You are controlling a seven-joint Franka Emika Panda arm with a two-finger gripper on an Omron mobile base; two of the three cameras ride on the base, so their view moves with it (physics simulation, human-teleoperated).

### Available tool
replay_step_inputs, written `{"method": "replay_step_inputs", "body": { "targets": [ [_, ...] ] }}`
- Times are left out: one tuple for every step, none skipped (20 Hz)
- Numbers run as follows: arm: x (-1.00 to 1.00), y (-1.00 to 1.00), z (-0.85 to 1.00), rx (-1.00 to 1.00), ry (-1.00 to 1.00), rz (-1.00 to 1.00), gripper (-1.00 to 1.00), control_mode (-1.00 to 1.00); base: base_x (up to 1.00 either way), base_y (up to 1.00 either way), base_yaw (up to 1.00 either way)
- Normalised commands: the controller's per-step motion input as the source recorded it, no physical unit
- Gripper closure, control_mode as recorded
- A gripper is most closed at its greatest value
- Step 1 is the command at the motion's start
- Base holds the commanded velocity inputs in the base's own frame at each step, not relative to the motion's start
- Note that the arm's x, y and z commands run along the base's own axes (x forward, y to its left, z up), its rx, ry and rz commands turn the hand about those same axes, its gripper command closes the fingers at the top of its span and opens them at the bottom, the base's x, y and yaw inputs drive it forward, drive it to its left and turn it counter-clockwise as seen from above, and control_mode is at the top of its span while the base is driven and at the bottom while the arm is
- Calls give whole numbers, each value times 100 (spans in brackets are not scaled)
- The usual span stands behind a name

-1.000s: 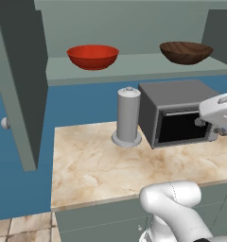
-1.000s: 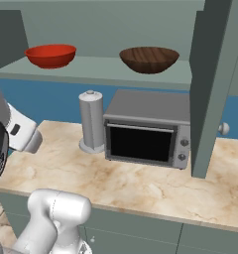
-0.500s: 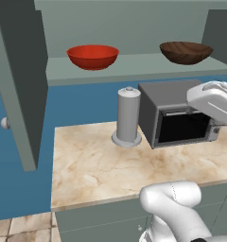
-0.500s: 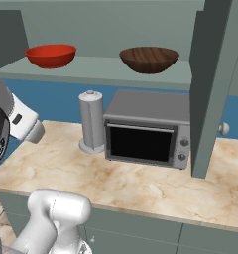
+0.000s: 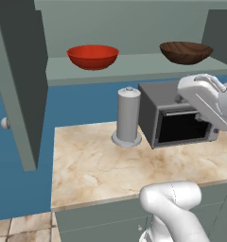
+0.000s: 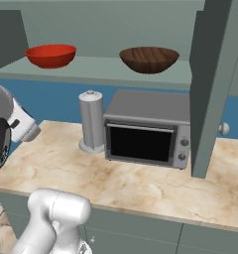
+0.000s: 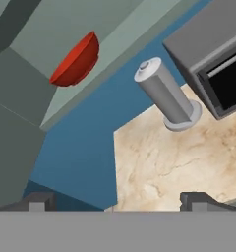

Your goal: Move the bowls from the cabinet to the plates on the dining table.

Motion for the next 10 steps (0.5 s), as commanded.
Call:
{"method": "replay_step_inputs", "body": {
  "targets": [
    [5,0,34,3,0,-5,-100,-100,0,0,0],
    [5,0,36,0,2,-5,-100,-100,0,0,0],
    [2,0,39,0,7,-5,-100,-100,0,0,0],
    [1,0,39,0,12,-4,-100,-100,0,0,0],
    [0,0,41,0,12,-4,-100,-100,0,0,0],
    [0,0,42,0,15,-4,-100,-100,0,0,0],
    [0,0,39,0,15,-3,-100,-100,0,0,0],
    [3,0,28,0,14,-3,-100,-100,0,0,0],
    [13,0,16,-2,15,-3,-100,-100,0,0,0],
    [24,0,4,-2,14,-2,-100,-100,0,0,0]
  ]
}}
